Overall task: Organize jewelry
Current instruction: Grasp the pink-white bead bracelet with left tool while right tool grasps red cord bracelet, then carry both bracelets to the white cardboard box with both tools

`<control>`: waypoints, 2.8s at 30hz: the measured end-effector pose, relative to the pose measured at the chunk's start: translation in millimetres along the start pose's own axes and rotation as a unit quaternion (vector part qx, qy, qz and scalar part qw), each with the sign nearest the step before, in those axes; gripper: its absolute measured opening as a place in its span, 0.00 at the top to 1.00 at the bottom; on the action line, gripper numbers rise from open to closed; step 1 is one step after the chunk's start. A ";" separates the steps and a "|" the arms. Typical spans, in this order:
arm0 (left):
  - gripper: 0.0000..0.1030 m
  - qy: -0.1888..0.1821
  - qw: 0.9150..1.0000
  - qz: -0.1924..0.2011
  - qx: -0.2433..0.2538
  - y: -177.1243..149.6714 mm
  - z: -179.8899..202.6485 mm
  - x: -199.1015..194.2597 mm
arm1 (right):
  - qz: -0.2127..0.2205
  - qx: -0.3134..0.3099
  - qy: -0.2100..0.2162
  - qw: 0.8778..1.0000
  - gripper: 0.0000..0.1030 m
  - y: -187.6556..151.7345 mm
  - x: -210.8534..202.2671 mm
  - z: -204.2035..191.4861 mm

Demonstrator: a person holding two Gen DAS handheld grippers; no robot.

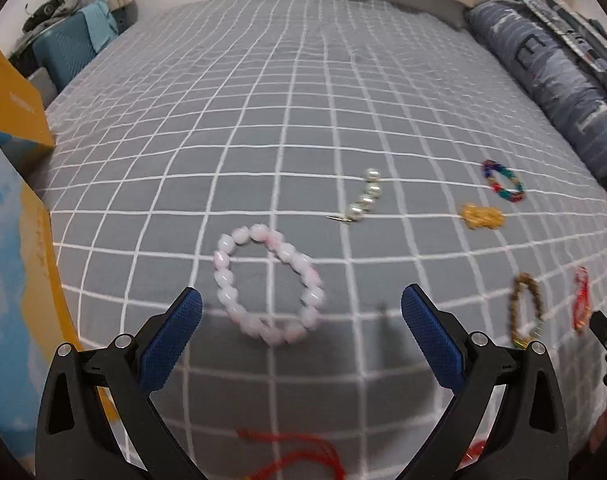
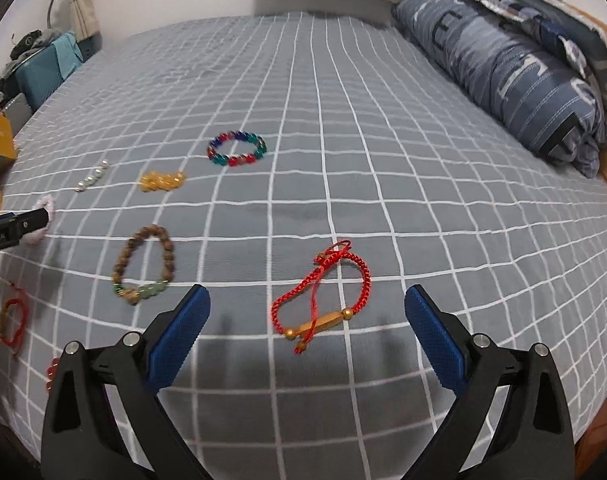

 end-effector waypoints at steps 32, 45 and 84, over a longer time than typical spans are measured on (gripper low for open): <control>0.79 -0.022 0.999 -0.023 -0.006 -2.2 -7.9 6.5 | -0.054 0.042 0.023 0.997 0.93 -12.4 35.2 0.8; 0.98 -0.034 0.999 -0.004 0.016 10.2 0.9 -13.2 | -0.026 0.039 0.019 0.999 0.94 4.4 20.5 2.2; 0.89 -0.046 0.999 0.016 -0.016 17.9 -9.4 -31.2 | -0.015 0.031 0.018 0.999 0.94 13.9 6.1 2.3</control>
Point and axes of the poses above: each gripper's, at about its wrist camera, not at the fingertips, and x roughly the way its jaws point, z to its right, y to its top, the point moved 7 cm from there along x, roughly the way its jaws point, and after that the axes turned 15 degrees about z, right-handed, at the moved point
